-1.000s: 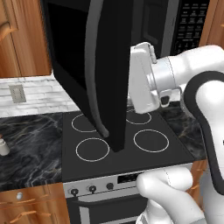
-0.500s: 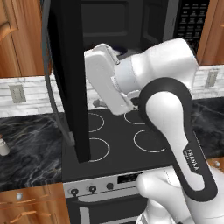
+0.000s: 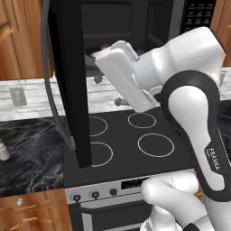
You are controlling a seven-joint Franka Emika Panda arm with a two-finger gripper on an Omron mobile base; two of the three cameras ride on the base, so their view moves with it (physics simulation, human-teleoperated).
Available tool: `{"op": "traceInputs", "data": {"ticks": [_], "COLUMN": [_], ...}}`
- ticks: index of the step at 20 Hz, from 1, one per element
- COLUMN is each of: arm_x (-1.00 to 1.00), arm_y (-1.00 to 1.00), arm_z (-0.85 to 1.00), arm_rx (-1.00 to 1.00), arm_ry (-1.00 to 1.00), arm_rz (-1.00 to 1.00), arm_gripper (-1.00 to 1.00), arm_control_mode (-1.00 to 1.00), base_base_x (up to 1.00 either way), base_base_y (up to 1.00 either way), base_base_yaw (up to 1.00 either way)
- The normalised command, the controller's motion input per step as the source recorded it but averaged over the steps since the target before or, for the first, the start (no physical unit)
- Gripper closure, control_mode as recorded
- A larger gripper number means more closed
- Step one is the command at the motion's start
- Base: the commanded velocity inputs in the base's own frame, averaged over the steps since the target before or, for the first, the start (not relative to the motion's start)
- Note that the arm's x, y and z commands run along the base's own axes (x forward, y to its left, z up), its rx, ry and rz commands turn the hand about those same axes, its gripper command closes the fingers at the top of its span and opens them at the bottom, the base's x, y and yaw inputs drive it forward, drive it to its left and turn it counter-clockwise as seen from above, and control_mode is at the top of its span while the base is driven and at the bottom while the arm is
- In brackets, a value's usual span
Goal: Retrieve the reheated potato from the microwave, then place the potato, cheese, and condiment on the cutting board.
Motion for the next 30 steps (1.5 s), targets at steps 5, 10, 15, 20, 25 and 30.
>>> {"op": "traceInputs", "data": {"ticks": [5,10,15,20,25,30], "arm_x": [0.00,0.00,0.16,0.29,0.57,0.79], "arm_y": [-0.61,-0.55,-0.49,-0.40,-0.22,-0.08], "arm_z": [0.03,0.02,0.12,0.17,0.01,-0.05], "arm_rx": [-0.20,-0.37,-0.33,-0.24,-0.12,-0.03], "arm_ry": [-0.34,-0.31,-0.15,-0.25,-0.16,-0.06], "arm_rz": [0.00,0.00,0.00,0.01,0.00,0.00], "arm_gripper": [-1.00,-1.00,-1.00,-1.00,-1.00,-1.00], "arm_control_mode": [-1.00,-1.00,-1.00,-1.00,-1.00,-1.00], "base_base_x": [0.00,0.00,0.00,0.00,0.00,0.00], "base_base_y": [0.00,0.00,0.00,0.00,0.00,0.00], "base_base_yaw": [0.00,0.00,0.00,0.00,0.00,0.00]}}
